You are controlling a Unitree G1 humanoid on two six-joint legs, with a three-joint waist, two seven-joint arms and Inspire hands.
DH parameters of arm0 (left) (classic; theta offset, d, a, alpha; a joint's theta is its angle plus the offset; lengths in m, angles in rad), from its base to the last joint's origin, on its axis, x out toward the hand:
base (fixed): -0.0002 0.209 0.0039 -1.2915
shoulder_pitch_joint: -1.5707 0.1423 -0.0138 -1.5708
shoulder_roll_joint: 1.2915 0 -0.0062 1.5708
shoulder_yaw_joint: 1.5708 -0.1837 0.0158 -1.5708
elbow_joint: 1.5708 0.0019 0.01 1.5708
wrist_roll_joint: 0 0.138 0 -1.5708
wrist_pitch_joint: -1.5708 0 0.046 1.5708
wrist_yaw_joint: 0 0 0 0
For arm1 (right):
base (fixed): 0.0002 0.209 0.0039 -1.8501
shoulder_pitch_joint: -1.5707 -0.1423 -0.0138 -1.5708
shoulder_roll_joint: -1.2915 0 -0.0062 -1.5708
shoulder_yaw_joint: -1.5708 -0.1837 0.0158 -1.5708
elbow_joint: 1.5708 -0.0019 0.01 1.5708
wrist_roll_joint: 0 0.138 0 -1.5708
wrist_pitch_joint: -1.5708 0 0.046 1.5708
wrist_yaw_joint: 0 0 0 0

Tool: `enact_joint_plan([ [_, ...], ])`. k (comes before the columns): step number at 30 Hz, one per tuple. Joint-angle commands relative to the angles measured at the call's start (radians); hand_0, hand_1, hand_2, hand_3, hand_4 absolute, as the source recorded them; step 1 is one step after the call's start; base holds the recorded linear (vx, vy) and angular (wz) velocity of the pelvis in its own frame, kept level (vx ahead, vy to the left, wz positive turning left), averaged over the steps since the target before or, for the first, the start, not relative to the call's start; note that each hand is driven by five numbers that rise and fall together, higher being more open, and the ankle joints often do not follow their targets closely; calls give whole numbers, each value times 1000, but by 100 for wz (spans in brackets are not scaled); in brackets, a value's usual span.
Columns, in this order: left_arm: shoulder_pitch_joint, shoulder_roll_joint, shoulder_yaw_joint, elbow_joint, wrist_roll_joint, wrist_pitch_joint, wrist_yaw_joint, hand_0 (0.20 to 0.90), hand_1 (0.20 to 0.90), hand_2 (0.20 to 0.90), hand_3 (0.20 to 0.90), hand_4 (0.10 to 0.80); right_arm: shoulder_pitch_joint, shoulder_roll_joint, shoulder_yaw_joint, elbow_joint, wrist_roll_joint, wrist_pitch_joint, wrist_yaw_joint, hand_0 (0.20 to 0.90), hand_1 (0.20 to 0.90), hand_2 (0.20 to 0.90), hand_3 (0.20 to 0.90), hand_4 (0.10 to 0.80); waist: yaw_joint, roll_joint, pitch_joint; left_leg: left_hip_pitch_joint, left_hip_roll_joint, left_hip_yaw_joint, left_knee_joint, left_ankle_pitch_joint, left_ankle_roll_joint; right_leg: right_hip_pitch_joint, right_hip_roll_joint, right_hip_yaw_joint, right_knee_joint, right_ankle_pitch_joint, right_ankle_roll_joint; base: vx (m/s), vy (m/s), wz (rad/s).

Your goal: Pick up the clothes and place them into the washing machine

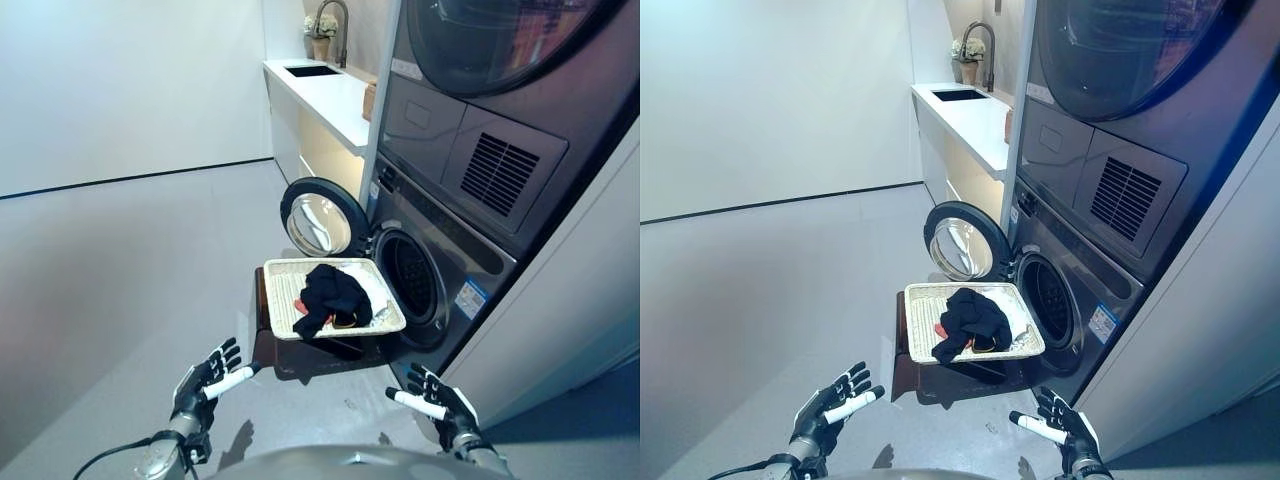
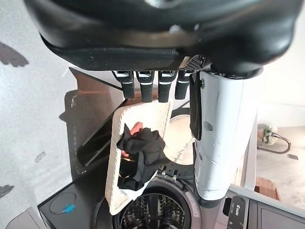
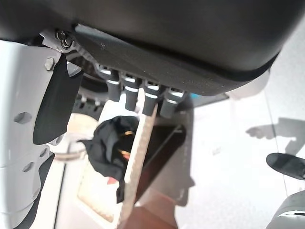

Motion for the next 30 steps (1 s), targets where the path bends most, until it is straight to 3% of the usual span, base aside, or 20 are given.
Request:
enact_joint_plan([
  [1,-72,26,15,-43,-36,-49,-20,900,900,900,900,800,-68,-39,-21,-68,44,-63,6,900,900,900,900,800,-13,-11,38,-97,66,13,59,60,-55,3,2,25,186,-165,20,-109,-53,1],
  [4,-74,42,16,-61,-36,-51,-33,900,900,900,900,800,-57,-55,-19,-74,29,-60,22,900,900,900,900,800,-15,-23,56,-150,70,-2,172,28,-50,-17,18,52,207,-184,-2,-34,-71,-8],
  [5,-77,43,18,-58,-31,-51,-31,900,900,900,900,800,-63,-63,-13,-67,19,-58,22,900,900,900,900,800,-6,-28,61,-164,54,-24,215,17,-50,-16,19,59,202,-182,-3,2,-26,-21],
  [6,-85,42,27,-49,-42,-55,-23,900,900,900,900,800,-74,-80,-13,-73,10,-58,22,900,900,900,900,800,7,-35,75,-187,16,-84,240,19,-49,-16,12,66,201,-173,1,0,-4,-21],
  [8,-90,36,29,-45,-42,-57,-18,900,900,900,900,800,-75,-81,-21,-78,26,-60,27,900,900,900,900,800,3,-36,75,-201,5,-97,211,22,-45,-18,2,63,204,-173,7,8,51,-15],
  [13,-75,25,31,-40,-28,-66,-16,900,900,900,900,800,-71,-53,-44,-38,66,-56,22,900,900,900,900,800,-9,-15,50,-160,1,-49,145,10,-16,-19,-25,78,207,-171,35,73,140,-8],
  [18,-55,26,54,-35,-25,-68,-14,900,900,900,900,800,-85,-53,-9,-49,15,-44,34,900,900,900,900,800,9,-13,53,-149,-33,-31,144,-17,11,-17,-64,86,210,-155,59,51,136,-10],
  [21,-50,35,77,-51,-25,-69,-9,900,900,900,900,800,-96,-50,-16,-53,22,-44,28,900,900,900,900,800,16,-12,72,-164,-62,-31,172,-35,33,-60,-98,101,311,-113,74,6,207,8],
  [22,-49,38,82,-58,-24,-70,-7,900,900,900,900,800,-96,-45,-24,-56,29,-44,25,900,900,900,900,800,15,-11,78,-160,-73,-37,178,-42,42,-71,-108,102,352,-94,71,42,320,6],
  [24,-45,49,89,-83,-14,-68,-2,900,900,900,900,800,-92,-39,-35,-68,38,-47,19,900,900,900,900,800,5,-7,99,-131,-115,-60,189,-54,78,-116,-134,136,526,18,47,68,357,13],
  [26,-41,55,98,-92,-3,-66,-1,900,900,900,900,800,-93,-40,-32,-79,37,-47,17,900,900,900,900,800,-4,0,122,-109,-125,-72,187,-55,99,-171,-128,151,646,52,27,21,211,24],
  [28,-43,58,100,-91,4,-65,4,900,900,900,900,800,-100,-41,-31,-80,38,-48,13,900,900,900,900,800,-7,4,133,-103,-128,-72,186,-56,106,-199,-120,151,689,45,18,24,129,3],
  [29,-51,56,100,-83,5,-64,9,900,900,900,900,800,-107,-38,-31,-72,39,-47,7,900,900,900,900,800,-4,10,141,-98,-127,-70,187,-59,109,-220,-125,128,705,28,14,157,161,-2],
  [30,-59,47,99,-72,0,-64,14,900,900,900,900,800,-109,-33,-36,-79,49,-48,6,900,900,900,900,800,-10,13,136,-78,-132,-64,172,-71,105,-247,-141,72,625,-2,16,150,88,2],
])
